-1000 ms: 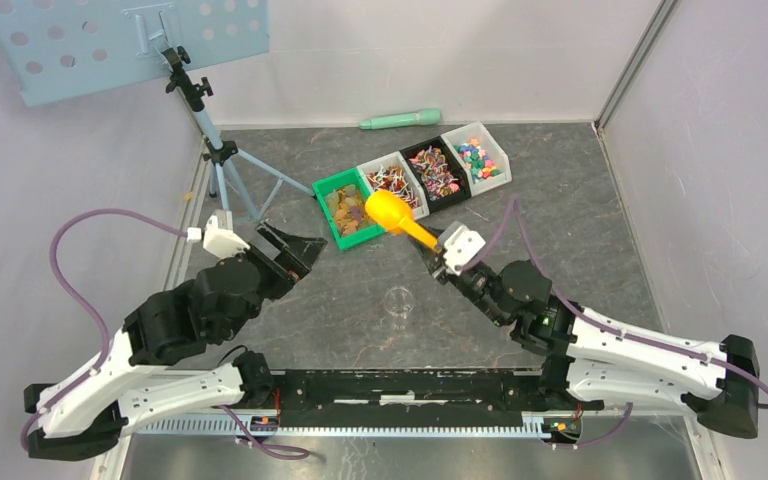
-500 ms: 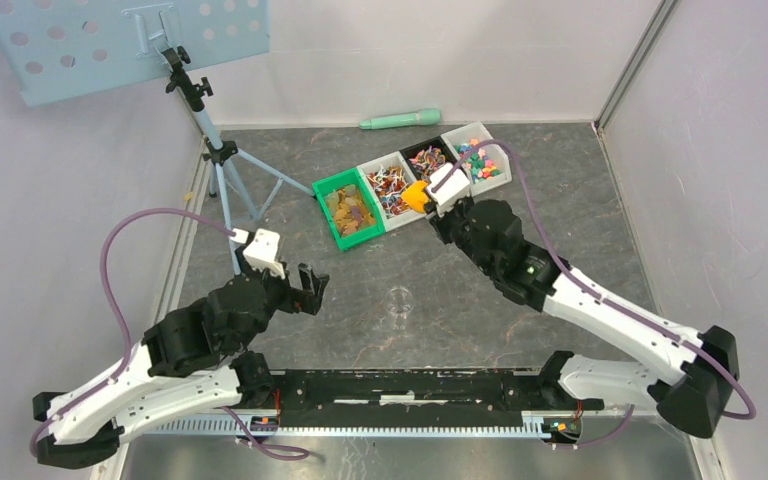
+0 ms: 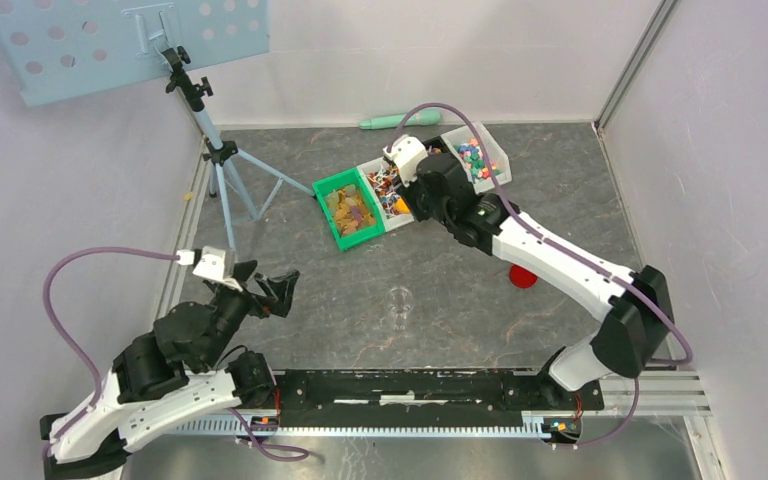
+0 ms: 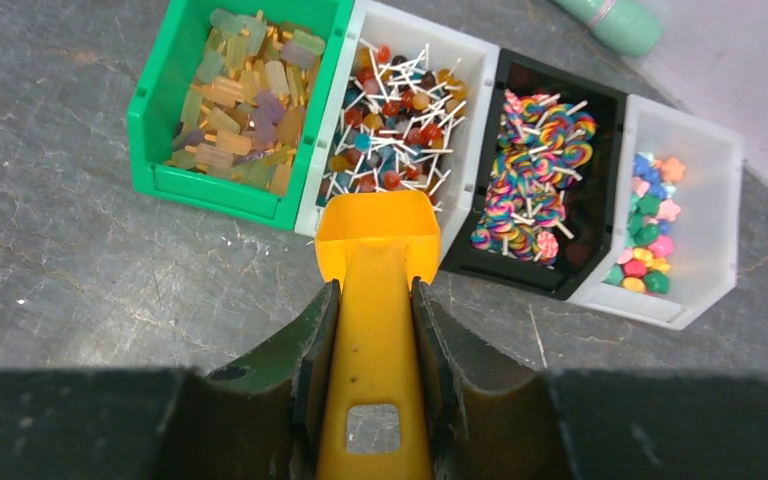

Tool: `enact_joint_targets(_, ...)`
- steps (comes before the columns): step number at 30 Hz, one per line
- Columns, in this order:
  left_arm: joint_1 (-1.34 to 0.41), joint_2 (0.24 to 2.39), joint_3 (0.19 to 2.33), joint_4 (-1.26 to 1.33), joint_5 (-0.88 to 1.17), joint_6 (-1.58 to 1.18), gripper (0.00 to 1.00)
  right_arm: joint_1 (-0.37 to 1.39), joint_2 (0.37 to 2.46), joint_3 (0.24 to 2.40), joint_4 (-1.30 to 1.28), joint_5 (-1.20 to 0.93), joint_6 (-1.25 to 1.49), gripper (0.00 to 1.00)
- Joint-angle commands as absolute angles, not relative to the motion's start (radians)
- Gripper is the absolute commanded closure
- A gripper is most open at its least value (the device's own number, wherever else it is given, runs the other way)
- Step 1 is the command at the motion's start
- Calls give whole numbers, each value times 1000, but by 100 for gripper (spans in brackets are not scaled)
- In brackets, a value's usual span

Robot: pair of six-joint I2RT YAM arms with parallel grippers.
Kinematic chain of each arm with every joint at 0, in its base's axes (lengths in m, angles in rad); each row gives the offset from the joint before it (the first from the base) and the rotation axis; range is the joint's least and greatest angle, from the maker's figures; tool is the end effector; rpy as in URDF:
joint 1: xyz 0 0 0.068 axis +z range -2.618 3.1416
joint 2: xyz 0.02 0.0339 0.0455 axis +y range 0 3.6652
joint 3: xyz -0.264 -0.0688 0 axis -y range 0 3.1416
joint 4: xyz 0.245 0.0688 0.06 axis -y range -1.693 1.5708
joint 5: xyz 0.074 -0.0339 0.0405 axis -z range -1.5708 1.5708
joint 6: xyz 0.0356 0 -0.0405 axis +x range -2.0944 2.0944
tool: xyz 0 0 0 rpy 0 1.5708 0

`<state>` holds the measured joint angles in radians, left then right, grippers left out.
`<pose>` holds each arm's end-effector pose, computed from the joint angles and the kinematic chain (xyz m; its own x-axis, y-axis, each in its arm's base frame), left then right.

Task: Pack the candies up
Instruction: Scoop the fake candies from the storage box.

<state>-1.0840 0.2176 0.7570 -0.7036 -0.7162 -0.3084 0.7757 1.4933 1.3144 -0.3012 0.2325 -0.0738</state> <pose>0.0399 -0.0254 0.3313 -0.1833 -0.1432 -0.9726 0.3233 0.9255 -0.1972 0.2540 0.2376 0.3420 -0.2894 -0.3843 -0.8767 -0.5583 0.8117 -0.1715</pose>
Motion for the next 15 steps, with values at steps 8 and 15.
enact_joint_targets(8,-1084,94,718,-643,-801,-270,0,730,1689,1508,-376,243,-15,100)
enact_joint_targets(15,-1084,113,720,-641,-801,-260,0,691,1748,1542,-395,223,-4,100)
